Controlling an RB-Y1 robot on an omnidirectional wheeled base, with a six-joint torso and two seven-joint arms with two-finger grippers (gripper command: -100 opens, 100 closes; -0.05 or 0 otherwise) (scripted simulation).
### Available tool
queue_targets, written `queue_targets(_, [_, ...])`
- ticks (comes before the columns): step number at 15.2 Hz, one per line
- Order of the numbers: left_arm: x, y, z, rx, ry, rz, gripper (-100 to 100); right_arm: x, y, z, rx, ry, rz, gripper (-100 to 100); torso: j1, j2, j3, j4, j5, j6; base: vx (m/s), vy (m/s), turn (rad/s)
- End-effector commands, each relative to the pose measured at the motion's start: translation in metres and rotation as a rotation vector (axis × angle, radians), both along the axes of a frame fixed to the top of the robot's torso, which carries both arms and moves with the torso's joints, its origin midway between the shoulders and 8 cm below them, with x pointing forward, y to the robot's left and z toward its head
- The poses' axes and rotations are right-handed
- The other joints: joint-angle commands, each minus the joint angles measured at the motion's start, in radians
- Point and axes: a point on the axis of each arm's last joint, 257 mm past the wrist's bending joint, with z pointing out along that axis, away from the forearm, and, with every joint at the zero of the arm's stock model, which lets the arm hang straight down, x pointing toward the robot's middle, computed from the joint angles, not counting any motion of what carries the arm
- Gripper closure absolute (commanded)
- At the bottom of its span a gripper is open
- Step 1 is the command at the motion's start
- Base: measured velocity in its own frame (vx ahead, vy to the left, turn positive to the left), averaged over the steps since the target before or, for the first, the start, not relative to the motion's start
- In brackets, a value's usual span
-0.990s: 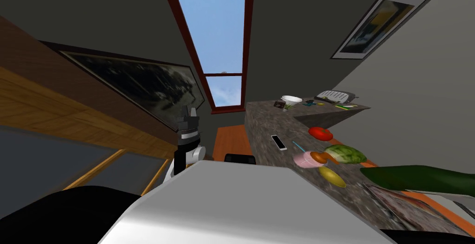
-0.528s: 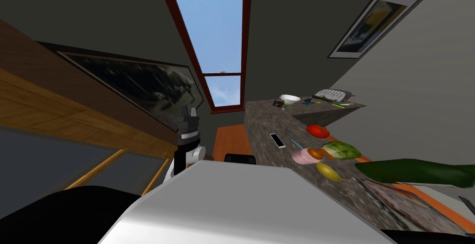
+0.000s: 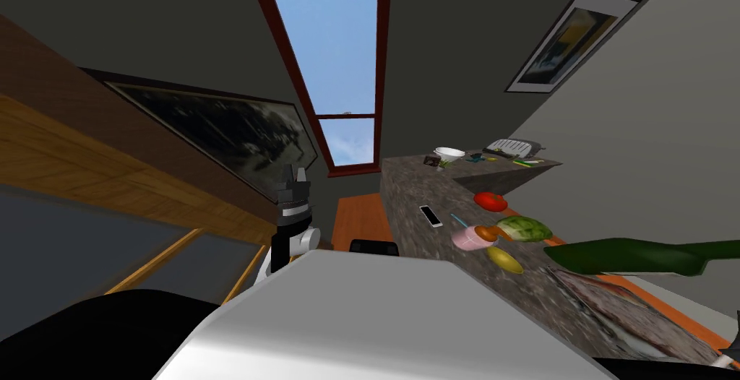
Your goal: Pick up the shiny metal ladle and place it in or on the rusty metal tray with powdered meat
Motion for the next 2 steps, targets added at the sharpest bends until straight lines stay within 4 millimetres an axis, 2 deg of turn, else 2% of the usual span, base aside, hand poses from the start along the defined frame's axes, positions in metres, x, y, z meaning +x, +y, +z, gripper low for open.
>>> queue_targets(1, [0.0,0.0,0.0,0.0,0.0,0.0,0,0.0,0.0,0.0,0.0,0.0,0.0,-100,0.0,0.0,0.0,0.0,0.0,0.0,0.0,0.0,0.0])
queue_targets(2, [0.0,0.0,0.0,0.0,0.0,0.0,0,0.0,0.0,0.0,0.0,0.0,0.0,-100,0.0,0.0,0.0,0.0,0.0,0.0,0.0,0.0,0.0])
